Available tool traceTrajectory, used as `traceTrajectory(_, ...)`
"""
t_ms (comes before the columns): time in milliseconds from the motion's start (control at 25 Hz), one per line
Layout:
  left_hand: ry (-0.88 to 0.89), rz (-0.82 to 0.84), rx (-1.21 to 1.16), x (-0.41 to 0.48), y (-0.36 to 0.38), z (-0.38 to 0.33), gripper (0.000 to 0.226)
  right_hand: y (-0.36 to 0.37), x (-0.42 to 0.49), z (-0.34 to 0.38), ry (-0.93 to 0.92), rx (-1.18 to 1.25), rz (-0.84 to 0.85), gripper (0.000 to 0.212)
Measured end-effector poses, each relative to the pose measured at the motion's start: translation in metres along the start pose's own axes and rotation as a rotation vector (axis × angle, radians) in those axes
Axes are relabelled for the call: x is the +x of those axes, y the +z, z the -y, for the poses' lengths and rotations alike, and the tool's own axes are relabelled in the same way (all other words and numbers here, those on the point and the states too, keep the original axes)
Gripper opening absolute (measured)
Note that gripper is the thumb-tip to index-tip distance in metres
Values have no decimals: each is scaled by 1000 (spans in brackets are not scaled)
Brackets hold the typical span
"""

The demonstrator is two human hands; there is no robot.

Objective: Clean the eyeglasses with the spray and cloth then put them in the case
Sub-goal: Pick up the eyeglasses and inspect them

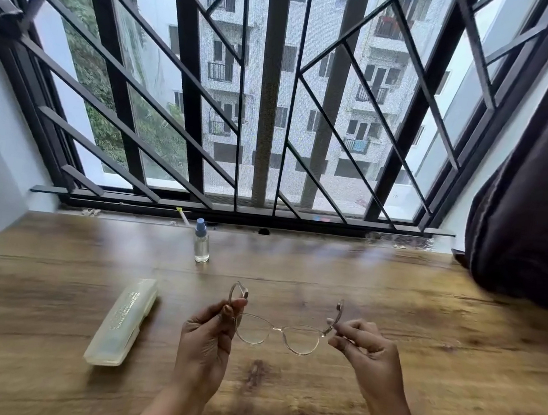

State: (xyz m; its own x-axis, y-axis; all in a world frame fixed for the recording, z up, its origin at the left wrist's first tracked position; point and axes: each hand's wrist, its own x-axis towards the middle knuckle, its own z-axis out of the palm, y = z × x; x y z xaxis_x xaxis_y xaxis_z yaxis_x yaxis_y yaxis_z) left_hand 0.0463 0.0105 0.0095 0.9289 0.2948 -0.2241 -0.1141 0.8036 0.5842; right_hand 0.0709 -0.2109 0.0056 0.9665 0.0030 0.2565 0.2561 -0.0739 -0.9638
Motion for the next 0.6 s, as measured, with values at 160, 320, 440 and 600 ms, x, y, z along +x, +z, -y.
traceTrajectory(160, 3, 14, 14, 0, -1, 3, 21, 2, 0, 2, 27, 63, -8, 22)
traceTrajectory(320, 16, 45, 12, 2, -2, 4, 13, 3, 0, 6, 31, 84, -19, 28)
traceTrajectory(440, 25, 69, 54, 4, -7, 6, 20, 7, -2, 9, 0, 113, -41, 36)
traceTrajectory(600, 14, 29, 198, 5, -8, 5, 20, 12, -3, 10, -28, 51, -175, 34)
